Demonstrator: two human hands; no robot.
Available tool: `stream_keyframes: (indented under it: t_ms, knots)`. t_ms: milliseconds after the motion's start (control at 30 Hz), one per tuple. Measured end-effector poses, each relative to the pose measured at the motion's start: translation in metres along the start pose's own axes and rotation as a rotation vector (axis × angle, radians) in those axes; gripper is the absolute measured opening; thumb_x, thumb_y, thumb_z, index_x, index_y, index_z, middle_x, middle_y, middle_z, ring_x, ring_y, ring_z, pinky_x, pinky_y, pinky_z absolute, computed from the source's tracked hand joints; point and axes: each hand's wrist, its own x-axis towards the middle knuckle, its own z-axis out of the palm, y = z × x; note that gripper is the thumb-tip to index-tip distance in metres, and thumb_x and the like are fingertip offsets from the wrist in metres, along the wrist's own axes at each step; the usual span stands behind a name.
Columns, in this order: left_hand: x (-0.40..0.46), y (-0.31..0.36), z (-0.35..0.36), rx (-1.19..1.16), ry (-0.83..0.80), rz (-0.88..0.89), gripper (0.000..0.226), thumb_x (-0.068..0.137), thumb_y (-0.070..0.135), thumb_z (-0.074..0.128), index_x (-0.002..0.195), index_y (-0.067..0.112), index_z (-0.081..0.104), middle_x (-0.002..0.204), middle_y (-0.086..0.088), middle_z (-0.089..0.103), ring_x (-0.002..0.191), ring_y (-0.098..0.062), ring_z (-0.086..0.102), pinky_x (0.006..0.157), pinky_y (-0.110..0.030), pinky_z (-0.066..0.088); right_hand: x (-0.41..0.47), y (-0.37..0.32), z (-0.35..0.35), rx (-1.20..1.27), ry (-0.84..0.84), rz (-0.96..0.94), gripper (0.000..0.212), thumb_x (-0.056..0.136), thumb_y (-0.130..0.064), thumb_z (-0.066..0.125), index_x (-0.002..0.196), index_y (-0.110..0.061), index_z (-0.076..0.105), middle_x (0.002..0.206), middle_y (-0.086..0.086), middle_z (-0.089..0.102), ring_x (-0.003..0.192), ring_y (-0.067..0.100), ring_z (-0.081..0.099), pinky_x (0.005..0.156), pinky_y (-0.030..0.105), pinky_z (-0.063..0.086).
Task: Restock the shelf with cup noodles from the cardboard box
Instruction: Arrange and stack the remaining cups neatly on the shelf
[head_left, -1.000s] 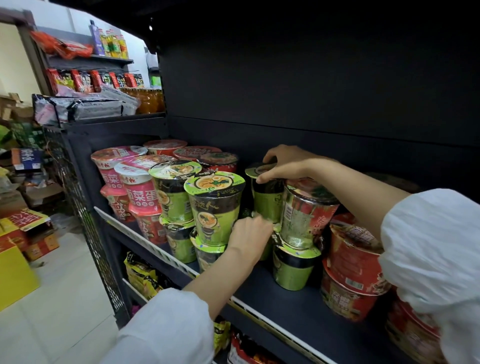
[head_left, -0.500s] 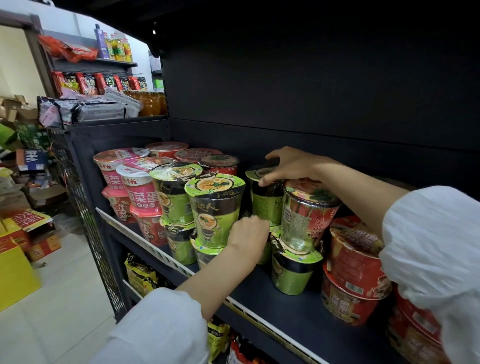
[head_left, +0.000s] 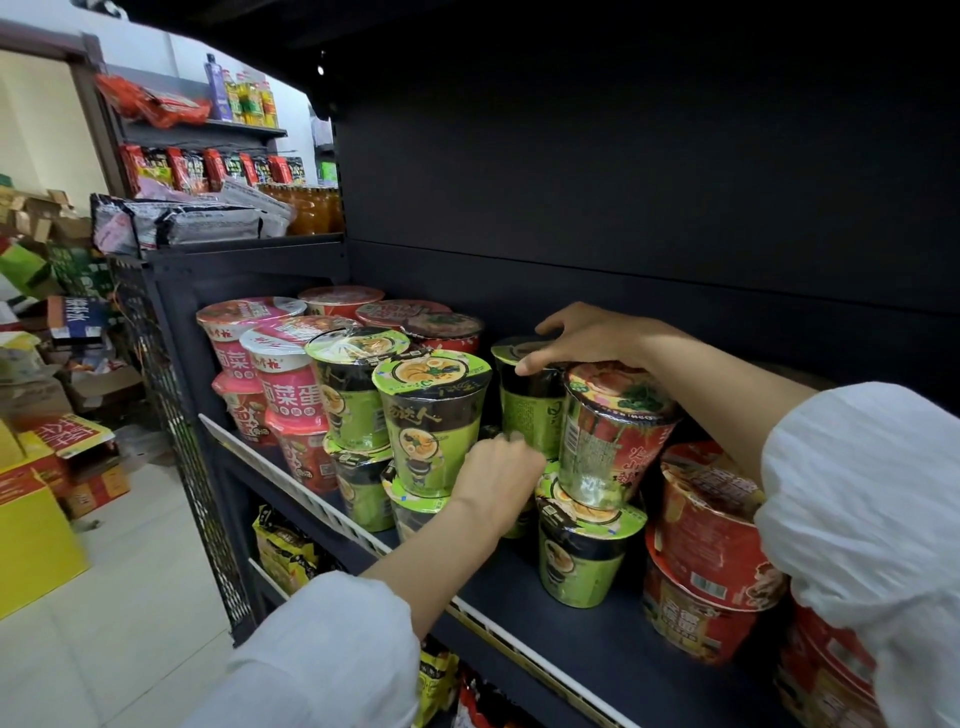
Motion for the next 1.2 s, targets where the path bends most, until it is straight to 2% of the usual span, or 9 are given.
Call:
stream_keyframes:
  t_ms: [167,333,467,567,733,800,900,1100,1200]
  knots:
    - [0.002,-0.001,-0.002,0.001,-0.004,0.007,0.028,0.086,-0.01,0.05,0.107,0.006,0.061,0.11,-0.011,0.065,0.101,-0.028,0.064,0.075,-0.034,0.049,0.004,-0.004,0.009,-0.086,0.052,0.057,0.091,0.07,-0.072,0.06,0.137,-0.013,0.044,0.138,0.006,0.049,0.118,0.025,0.051,0.085,0.029,0.04]
    - [0.01,-0.004,-0.008,-0.023,0.014,-0.001,0.028,0.087,-0.007,0.051,0.108,0.008,0.06,0.112,-0.01,0.065,0.104,-0.03,0.064,0.078,-0.035,0.049,0.01,-0.013,0.013,-0.223,0.017,0.084,0.081,0.061,-0.09,0.044,0.087,-0.014,0.052,0.102,0.007,0.056,0.087,0.024,0.056,0.067,0.031,0.043]
    - [0.012,-0.006,-0.007,0.002,-0.006,0.049,0.026,0.088,-0.006,0.05,0.107,0.008,0.06,0.112,-0.01,0.064,0.103,-0.03,0.063,0.077,-0.035,0.048,0.012,-0.016,0.011,-0.225,-0.046,0.096,0.088,0.065,-0.084,0.051,0.119,-0.015,0.055,0.119,0.005,0.058,0.102,0.025,0.057,0.084,0.034,0.047]
    - [0.013,-0.007,-0.009,0.002,-0.015,0.063,0.026,0.088,-0.006,0.052,0.108,0.008,0.059,0.114,-0.011,0.063,0.105,-0.03,0.062,0.078,-0.036,0.048,0.012,-0.016,0.01,-0.243,-0.018,0.075,0.095,0.064,-0.085,0.051,0.126,-0.014,0.05,0.125,0.006,0.056,0.103,0.025,0.055,0.084,0.034,0.048]
    - [0.01,-0.005,-0.006,0.016,-0.063,0.035,0.024,0.086,-0.005,0.057,0.106,0.008,0.061,0.112,-0.009,0.065,0.103,-0.029,0.064,0.073,-0.034,0.048,0.002,-0.022,0.009,-0.28,-0.101,0.109,0.109,0.065,-0.09,0.038,0.144,-0.016,0.034,0.151,0.013,0.029,0.134,0.03,0.035,0.105,0.04,0.038]
    - [0.009,-0.003,-0.005,0.008,-0.049,0.035,0.027,0.087,-0.007,0.054,0.109,0.007,0.059,0.112,-0.008,0.065,0.104,-0.029,0.064,0.073,-0.034,0.048,-0.001,-0.023,0.004,-0.265,-0.14,0.096,0.089,0.075,-0.079,0.044,0.138,-0.017,0.043,0.14,0.009,0.042,0.124,0.027,0.045,0.096,0.035,0.04]
    - [0.006,-0.003,-0.003,-0.004,-0.013,0.056,0.027,0.089,-0.008,0.048,0.106,0.008,0.059,0.11,-0.008,0.065,0.101,-0.03,0.065,0.068,-0.033,0.044,0.003,-0.02,-0.001,-0.221,-0.165,0.031,0.053,0.076,-0.066,0.052,0.101,-0.02,0.059,0.111,0.002,0.059,0.093,0.019,0.057,0.076,0.032,0.044]
    - [0.002,-0.001,-0.005,-0.02,0.004,0.034,0.026,0.087,-0.009,0.048,0.1,0.009,0.062,0.105,-0.009,0.066,0.099,-0.03,0.065,0.071,-0.035,0.046,0.006,-0.021,0.007,-0.287,-0.044,-0.006,0.08,0.063,-0.088,0.046,0.101,-0.018,0.053,0.103,0.0,0.053,0.088,0.019,0.054,0.069,0.03,0.042]
    - [0.002,-0.002,-0.004,-0.037,0.001,-0.004,0.027,0.087,-0.009,0.05,0.103,0.009,0.061,0.107,-0.008,0.066,0.101,-0.029,0.064,0.074,-0.034,0.048,0.004,-0.022,0.007,-0.293,-0.084,0.03,0.093,0.061,-0.088,0.047,0.12,-0.017,0.051,0.116,0.002,0.055,0.096,0.021,0.052,0.081,0.033,0.046]
